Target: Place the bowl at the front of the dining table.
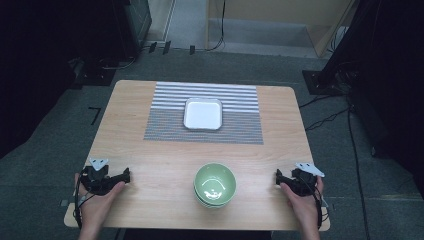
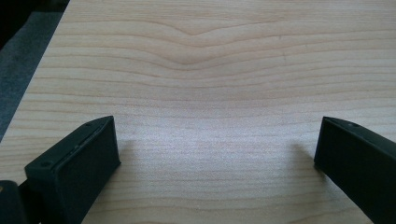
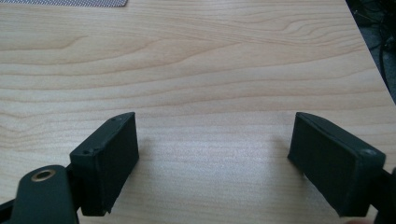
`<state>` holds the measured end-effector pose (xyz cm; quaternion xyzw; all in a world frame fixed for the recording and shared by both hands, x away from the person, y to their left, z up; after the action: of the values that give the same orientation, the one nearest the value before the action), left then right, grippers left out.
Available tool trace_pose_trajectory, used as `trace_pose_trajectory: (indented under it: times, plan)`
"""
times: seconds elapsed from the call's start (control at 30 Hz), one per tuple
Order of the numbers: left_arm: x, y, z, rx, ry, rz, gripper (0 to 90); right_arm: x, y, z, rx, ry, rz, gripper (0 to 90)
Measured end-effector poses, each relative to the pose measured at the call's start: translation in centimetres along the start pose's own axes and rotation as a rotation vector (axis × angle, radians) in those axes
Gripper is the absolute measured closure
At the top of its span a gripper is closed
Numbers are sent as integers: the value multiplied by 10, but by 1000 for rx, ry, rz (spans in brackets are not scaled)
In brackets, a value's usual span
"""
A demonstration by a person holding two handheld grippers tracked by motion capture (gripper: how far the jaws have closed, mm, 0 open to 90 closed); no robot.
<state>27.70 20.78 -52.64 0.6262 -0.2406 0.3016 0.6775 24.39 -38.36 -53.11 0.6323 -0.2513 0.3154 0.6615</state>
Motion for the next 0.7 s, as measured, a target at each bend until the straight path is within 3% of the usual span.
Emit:
trace_pose_trajectory:
  times: [0.13, 0.23, 0.3, 0.33, 0.43, 0.57, 0.63, 0.7]
  plan:
    - [0, 1, -1, -9, -12, -6, 0, 1, 0, -2, -4, -4, 13, 227]
    - [-1, 2, -1, -18, -19, -8, 1, 2, -1, -3, 0, -8, 16, 237]
    - [-1, 3, -1, -28, -32, -3, 25, 2, 0, -4, 21, -33, 31, 261]
    - [0, 4, 0, -13, -42, -4, 37, 3, 4, -5, 38, -57, 51, 270]
    - [1, 6, 2, 2, -42, -2, 60, 5, 9, -8, 40, -58, 69, 270]
    - [4, 12, 8, -18, -46, 20, 59, 14, 21, -19, 90, -46, 115, 268]
    - [7, 17, 14, -23, -54, 37, 59, 26, 34, -30, 138, -45, 172, 267]
    - [12, 21, 20, -34, -53, 57, 59, 30, 38, -35, 147, -44, 182, 267]
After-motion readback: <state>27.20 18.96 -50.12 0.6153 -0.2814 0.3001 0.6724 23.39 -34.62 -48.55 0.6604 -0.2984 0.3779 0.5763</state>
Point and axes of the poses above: each handheld gripper's, and its own axes: y roughly backward along the jaws, x roughly out of its top, z roughly to its right, the point moved 1 cm from there along -y, roughly forward along the jaws, and after that the axes turned 8 degrees about y, right-handed, at the moved point
